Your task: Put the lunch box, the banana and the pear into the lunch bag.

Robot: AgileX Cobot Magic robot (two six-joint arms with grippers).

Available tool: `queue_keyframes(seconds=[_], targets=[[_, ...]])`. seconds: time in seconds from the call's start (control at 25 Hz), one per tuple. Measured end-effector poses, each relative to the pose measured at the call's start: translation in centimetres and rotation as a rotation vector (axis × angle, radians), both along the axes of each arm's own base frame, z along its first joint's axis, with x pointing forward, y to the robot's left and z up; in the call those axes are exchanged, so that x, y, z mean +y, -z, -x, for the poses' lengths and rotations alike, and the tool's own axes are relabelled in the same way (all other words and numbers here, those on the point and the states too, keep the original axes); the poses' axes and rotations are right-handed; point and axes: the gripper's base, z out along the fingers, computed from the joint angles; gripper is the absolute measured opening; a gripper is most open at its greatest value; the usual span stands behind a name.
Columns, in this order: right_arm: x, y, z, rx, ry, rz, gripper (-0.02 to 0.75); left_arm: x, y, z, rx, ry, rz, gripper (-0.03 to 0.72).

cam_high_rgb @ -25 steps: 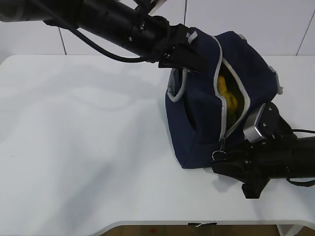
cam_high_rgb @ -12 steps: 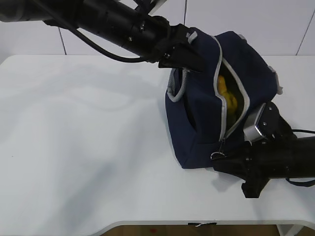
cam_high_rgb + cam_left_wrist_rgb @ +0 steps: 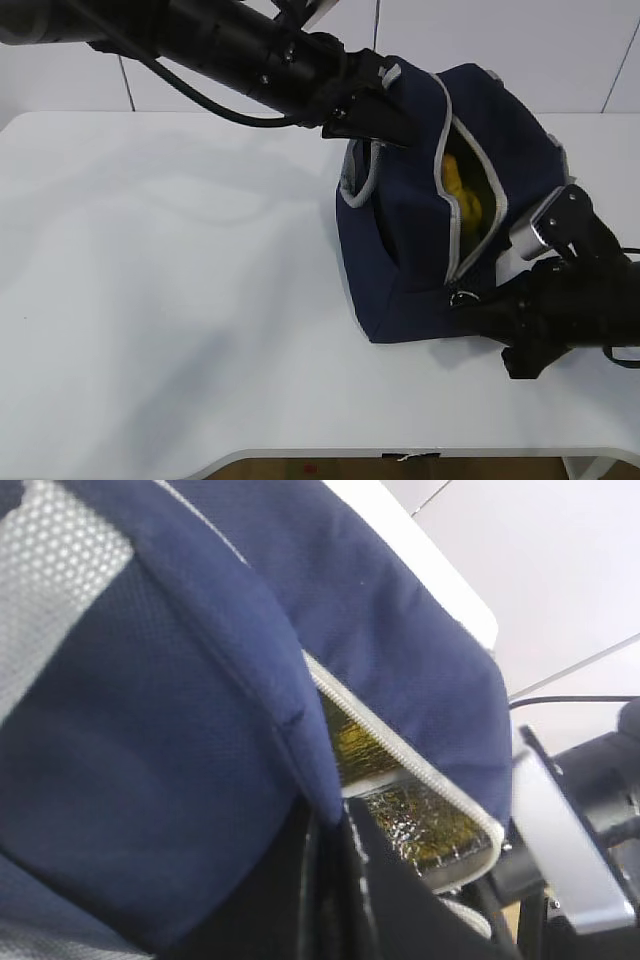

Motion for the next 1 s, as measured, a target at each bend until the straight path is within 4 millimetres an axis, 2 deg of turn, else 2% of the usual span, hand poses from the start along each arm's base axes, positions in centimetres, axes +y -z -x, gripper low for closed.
queue_keyframes(seconds=[0.24,0.48,0.72,1.0], targets=[[0.0,-0.6,1.2,0.094,-0.034,0.019,0.006,0.0,0.0,0.0,-0.002,-0.003,0.000,0.003],[0.0,-2.0,1.6,0.078,-0.033,0.023,0.006,0.0,0.0,-0.1,-0.003,-0.005,0.000,0.003],[-0.1,-3.7,1.3,0.072,-0.028,0.027,0.006,0.0,0.0,-0.1,-0.003,-0.005,0.000,0.003],[0.0,-6.3,0.7,0.159,-0.005,0.012,0.006,0.0,0.0,-0.1,-0.003,-0.005,0.000,0.003]])
